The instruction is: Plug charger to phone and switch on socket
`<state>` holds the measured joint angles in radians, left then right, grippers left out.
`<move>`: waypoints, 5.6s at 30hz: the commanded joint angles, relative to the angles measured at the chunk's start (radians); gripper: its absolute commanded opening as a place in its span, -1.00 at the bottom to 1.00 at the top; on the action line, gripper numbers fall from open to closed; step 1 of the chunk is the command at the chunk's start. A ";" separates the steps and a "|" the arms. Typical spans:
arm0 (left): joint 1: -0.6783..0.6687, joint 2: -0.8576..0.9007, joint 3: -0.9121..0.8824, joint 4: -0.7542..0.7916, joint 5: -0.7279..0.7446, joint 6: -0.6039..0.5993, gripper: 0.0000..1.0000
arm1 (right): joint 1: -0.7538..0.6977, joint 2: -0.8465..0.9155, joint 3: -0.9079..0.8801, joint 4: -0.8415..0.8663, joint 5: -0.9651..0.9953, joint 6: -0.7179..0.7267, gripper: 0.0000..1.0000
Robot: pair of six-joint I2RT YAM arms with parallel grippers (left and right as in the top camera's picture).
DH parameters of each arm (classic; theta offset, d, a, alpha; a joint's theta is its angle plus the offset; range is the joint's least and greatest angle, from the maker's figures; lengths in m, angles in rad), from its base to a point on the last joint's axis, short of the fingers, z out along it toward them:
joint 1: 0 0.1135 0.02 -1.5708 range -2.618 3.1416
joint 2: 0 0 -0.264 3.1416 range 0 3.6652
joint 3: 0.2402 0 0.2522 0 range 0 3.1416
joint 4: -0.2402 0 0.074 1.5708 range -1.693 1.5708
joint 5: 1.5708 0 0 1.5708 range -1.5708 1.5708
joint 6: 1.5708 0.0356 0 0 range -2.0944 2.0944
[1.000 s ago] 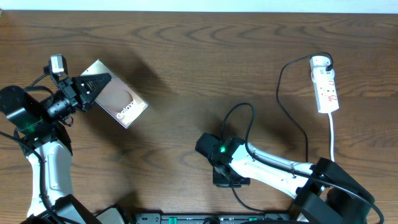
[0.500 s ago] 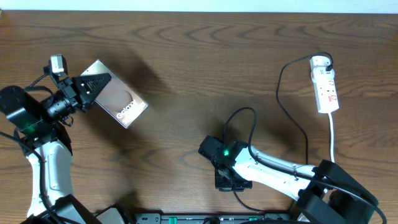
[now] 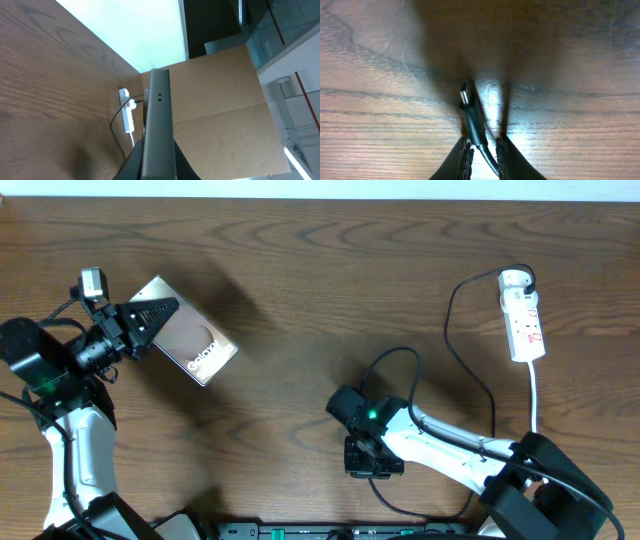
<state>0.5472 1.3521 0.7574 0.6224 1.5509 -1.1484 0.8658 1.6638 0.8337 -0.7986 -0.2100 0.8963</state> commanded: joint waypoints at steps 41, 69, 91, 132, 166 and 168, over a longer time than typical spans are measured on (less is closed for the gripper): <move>0.004 -0.006 0.006 0.008 0.022 -0.008 -0.86 | -0.027 0.025 -0.028 -0.034 0.115 -0.021 0.01; 0.004 -0.006 0.005 0.008 0.023 -0.008 -0.85 | -0.079 0.025 -0.028 -0.043 0.126 -0.030 -0.95; 0.004 -0.006 0.005 0.008 0.023 -0.008 -0.85 | -0.018 0.025 -0.037 -0.062 0.095 -0.006 -0.98; -0.201 -0.007 0.005 0.020 0.023 0.128 -0.85 | -0.234 0.025 0.410 -0.086 -1.143 -1.601 -0.98; -0.343 -0.015 0.006 0.158 0.022 0.115 -0.85 | -0.260 0.025 0.410 0.153 -1.021 -1.171 -0.98; -0.353 -0.015 0.006 0.159 0.022 0.111 -0.85 | -0.260 0.025 0.410 0.153 -1.012 -1.162 -0.98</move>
<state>0.2096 1.3521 0.7570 0.7677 1.5513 -1.0313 0.6098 1.6939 1.2480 -0.6487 -1.2331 -0.2947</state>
